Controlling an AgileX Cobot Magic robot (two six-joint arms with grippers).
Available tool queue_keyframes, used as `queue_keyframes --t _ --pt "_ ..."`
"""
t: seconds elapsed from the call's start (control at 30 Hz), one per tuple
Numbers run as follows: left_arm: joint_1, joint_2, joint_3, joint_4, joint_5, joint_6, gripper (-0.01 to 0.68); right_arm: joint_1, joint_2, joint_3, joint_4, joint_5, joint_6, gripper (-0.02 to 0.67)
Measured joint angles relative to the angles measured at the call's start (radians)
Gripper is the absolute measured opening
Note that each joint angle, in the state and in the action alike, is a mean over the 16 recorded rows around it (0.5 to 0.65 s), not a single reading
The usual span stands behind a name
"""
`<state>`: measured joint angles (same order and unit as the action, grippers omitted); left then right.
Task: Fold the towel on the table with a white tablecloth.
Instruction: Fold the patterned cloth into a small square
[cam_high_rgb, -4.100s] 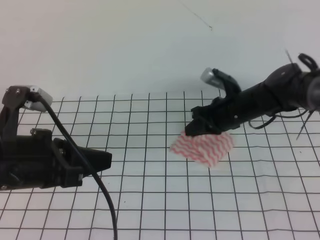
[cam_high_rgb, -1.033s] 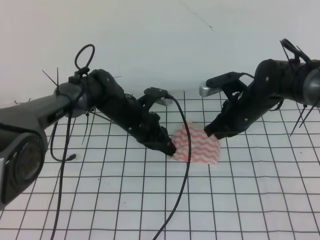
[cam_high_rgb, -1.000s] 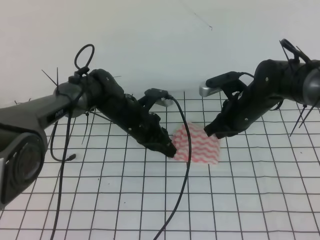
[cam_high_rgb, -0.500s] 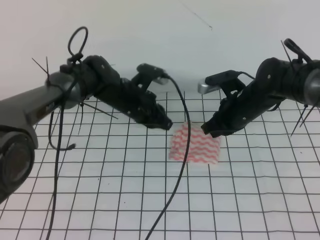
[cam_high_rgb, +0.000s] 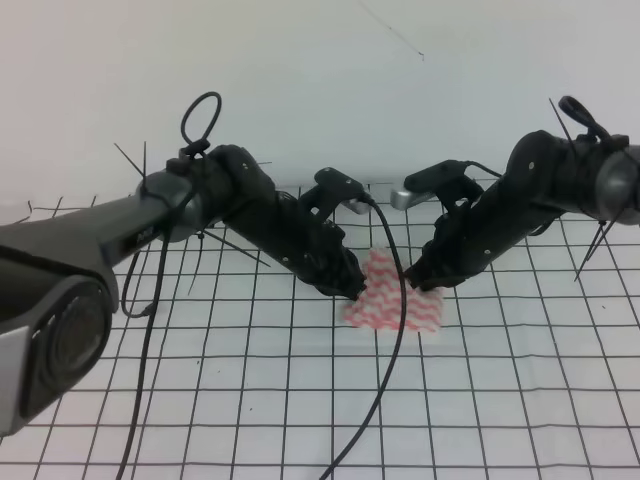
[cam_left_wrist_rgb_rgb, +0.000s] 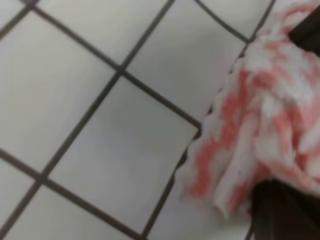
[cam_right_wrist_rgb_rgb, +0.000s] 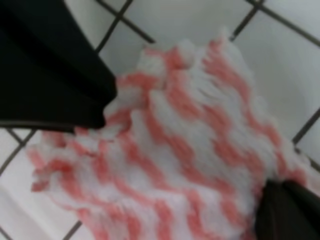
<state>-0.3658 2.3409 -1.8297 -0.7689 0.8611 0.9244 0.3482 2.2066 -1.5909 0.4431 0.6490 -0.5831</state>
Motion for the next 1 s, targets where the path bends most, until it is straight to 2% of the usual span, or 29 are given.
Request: queue_keyframes --t 0.23,0.57,1.0 --pt "-0.026 -0.013 0.0 0.062 0.073 -0.039 -0.001 0.0 -0.023 -0.008 0.002 0.098 -0.076 0.005" --pt "-0.032 -0.102 0.003 0.204 0.143 -0.152 -0.001 0.001 -0.097 -0.029 -0.01 0.192 -0.107 0.008" --pt "-0.032 -0.166 0.004 0.233 0.065 -0.195 -0.001 0.001 -0.005 -0.036 0.23 0.124 -0.226 0.002"
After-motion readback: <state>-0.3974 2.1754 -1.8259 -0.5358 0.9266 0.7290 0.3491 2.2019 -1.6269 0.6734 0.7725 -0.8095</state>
